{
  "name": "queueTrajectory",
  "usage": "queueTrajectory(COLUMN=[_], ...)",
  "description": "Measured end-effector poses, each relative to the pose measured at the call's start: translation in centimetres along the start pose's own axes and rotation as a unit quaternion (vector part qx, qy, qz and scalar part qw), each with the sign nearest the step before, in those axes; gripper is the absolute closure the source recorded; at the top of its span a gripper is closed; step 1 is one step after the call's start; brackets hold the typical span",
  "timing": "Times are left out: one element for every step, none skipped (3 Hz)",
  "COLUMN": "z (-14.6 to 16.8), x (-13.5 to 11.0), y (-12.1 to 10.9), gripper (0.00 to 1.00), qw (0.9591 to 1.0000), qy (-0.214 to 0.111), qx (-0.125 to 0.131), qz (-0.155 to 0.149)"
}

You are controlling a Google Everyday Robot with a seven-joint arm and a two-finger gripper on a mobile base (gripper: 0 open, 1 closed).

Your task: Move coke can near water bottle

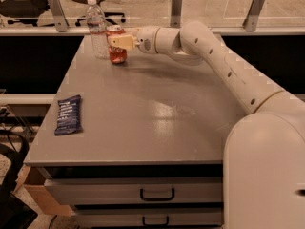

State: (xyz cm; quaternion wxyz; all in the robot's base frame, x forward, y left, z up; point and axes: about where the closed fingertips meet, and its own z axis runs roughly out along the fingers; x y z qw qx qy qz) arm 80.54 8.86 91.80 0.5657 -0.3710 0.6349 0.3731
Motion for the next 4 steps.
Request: queueTrajectory(z=[0.24, 0.62, 0.87, 1.04], x=[0.03, 0.08, 0.11, 0.13], y=[0.18, 0.45, 0.63, 0.75], gripper=[0.59, 0.28, 0.05, 0.00], qw=[1.0000, 1.0000, 1.0000, 1.0000], qy=[0.000, 0.000, 0.000, 0.000], qx=[-0.002, -0.005, -0.007, -0.009], qz=[0.000, 0.001, 0.001, 0.001])
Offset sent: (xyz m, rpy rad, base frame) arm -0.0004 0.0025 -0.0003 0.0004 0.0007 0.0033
